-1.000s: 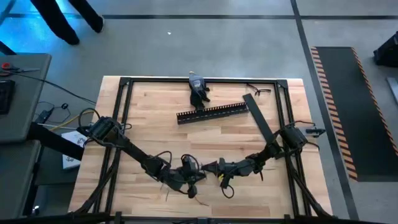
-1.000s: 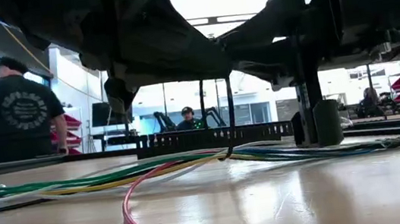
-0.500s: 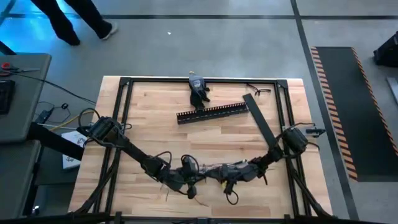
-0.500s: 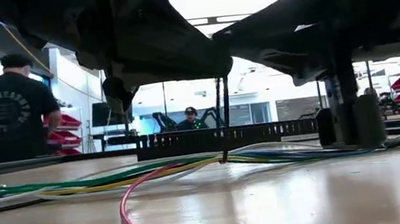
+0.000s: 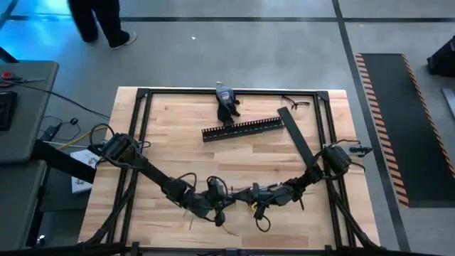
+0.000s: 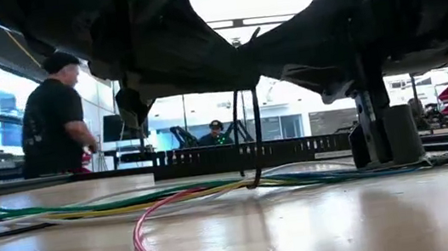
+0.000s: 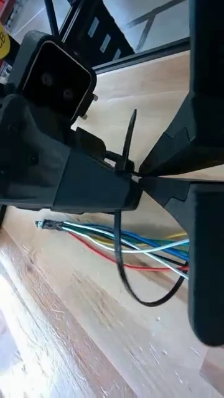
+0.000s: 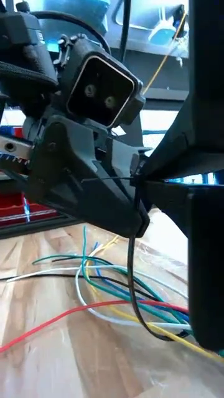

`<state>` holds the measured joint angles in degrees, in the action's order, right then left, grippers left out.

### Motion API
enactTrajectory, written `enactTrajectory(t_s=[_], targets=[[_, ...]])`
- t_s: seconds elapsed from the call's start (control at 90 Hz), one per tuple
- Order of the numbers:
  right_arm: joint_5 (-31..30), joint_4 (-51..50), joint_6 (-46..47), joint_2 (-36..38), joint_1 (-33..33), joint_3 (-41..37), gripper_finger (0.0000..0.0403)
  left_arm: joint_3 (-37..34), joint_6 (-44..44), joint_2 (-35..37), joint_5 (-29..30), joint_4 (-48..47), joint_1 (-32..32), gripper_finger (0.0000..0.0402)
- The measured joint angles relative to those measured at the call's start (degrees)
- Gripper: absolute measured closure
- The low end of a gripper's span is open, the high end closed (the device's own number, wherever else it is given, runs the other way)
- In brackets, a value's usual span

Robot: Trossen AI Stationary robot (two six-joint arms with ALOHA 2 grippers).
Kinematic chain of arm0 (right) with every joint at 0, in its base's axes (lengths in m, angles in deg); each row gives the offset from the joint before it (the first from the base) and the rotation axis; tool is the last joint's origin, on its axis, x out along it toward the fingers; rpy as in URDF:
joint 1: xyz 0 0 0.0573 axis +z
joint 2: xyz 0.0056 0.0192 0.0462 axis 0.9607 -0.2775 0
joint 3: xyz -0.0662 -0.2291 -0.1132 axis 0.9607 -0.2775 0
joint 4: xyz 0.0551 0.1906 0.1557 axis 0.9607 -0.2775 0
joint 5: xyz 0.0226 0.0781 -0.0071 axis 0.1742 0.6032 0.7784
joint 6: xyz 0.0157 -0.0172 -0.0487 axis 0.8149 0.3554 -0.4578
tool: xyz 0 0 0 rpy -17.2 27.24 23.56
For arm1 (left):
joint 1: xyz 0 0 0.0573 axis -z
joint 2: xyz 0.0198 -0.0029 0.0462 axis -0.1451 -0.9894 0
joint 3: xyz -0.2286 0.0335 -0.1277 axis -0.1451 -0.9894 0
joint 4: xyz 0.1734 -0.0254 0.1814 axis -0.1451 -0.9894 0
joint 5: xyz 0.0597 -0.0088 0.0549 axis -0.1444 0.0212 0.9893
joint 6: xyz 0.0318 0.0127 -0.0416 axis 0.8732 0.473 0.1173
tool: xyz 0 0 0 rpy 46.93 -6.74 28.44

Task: Ziptie cables
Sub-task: Wrap the colored loose cables with the black zip tie

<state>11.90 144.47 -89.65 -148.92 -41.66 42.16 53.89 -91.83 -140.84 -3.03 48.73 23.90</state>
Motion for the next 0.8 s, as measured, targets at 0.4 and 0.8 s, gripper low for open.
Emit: enactTrajectory(t_s=[0.4,0.8], targets=[[-0.28,-1.12,8.31,0.09,-1.32,0.0,0.0263,-0.04,0.01,0.0,-0.29,0.37,0.02,0.0402],[-0.3,-3.49,15.88,0.11,-4.2,0.04,0.0258,-0.04,0.51,0.0,-1.08,0.24,0.02,0.0402]])
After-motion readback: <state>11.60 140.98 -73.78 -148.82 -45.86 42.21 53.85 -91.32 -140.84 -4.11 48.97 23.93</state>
